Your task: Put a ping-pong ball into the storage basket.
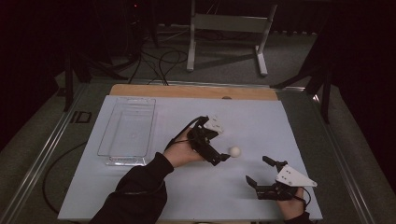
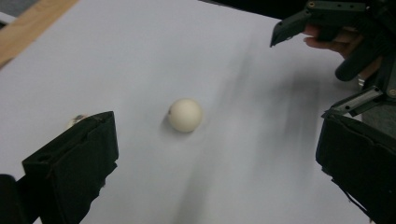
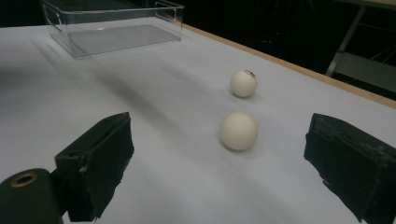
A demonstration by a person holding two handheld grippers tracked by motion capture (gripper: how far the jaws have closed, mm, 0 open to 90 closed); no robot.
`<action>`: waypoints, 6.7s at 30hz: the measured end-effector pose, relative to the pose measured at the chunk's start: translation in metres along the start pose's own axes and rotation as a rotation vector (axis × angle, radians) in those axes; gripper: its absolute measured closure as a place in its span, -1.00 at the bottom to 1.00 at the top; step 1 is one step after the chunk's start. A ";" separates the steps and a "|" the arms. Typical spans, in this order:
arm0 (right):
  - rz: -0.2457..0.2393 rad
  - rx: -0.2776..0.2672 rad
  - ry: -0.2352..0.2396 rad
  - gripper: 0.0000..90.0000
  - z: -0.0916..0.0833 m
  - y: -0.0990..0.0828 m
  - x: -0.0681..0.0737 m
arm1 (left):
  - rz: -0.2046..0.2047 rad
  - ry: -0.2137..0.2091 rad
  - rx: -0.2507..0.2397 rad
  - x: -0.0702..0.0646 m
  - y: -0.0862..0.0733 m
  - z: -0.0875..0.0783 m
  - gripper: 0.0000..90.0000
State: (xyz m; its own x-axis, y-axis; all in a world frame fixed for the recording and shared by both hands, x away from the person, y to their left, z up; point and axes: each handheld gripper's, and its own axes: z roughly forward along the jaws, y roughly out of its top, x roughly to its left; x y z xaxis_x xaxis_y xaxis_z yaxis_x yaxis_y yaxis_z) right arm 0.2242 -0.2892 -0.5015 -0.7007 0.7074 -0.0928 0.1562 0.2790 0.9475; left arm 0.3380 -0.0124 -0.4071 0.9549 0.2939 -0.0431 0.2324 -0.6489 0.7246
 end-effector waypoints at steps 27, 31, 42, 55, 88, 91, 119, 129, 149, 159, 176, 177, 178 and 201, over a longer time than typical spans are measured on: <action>0.001 -0.009 -0.001 -0.82 -0.003 0.001 0.000 | 0.010 -0.023 0.137 0.008 0.014 0.062 -0.99; 0.003 -0.010 0.002 -0.82 -0.003 0.001 0.000 | -0.006 -0.024 0.163 0.012 0.014 0.071 -0.99; 0.001 -0.011 0.004 -0.82 -0.003 0.001 0.000 | -0.009 -0.032 0.218 0.020 0.014 0.087 -0.97; 0.005 -0.012 0.007 -0.82 -0.003 0.001 0.000 | 0.000 -0.034 0.247 0.022 0.009 0.102 -0.72; 0.012 -0.010 0.013 -0.82 -0.003 0.000 -0.001 | -0.017 -0.006 0.306 0.019 0.004 0.137 -0.07; 0.013 -0.010 0.013 -0.82 -0.003 0.000 -0.001 | -0.015 -0.013 0.309 0.017 0.005 0.140 -0.01; 0.011 -0.006 0.011 -0.82 -0.003 0.000 -0.002 | 0.028 -0.077 0.356 0.012 0.010 0.113 0.16; 0.011 -0.001 0.013 -0.82 -0.002 0.000 -0.001 | 0.049 -0.079 0.373 0.010 0.009 0.088 0.16; 0.015 0.012 0.016 -0.82 0.002 -0.002 -0.001 | 0.079 -0.090 0.397 0.014 -0.001 0.038 0.16; 0.022 0.018 0.018 -0.82 0.004 -0.003 -0.002 | 0.070 -0.084 0.398 0.020 -0.007 0.014 0.16; 0.016 0.022 0.020 -0.82 0.005 -0.003 -0.001 | 0.040 -0.064 0.413 0.031 -0.021 -0.032 0.16; 0.016 0.022 0.020 -0.82 0.005 -0.003 -0.001 | 0.036 -0.060 0.411 0.032 -0.021 -0.035 0.16; 0.017 0.022 0.021 -0.82 0.005 -0.002 -0.001 | 0.038 -0.061 0.410 0.033 -0.022 -0.037 0.16; 0.013 0.017 0.017 -0.82 0.003 -0.001 0.000 | -0.048 0.031 0.369 0.060 -0.036 -0.094 0.16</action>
State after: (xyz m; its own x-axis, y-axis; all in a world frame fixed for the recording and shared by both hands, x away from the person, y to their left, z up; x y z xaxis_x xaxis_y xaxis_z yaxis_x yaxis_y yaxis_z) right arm 0.2260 -0.2870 -0.5035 -0.7105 0.6997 -0.0749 0.1775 0.2811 0.9431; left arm 0.3696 0.0944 -0.3707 0.9364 0.3477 -0.0464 0.3335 -0.8415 0.4250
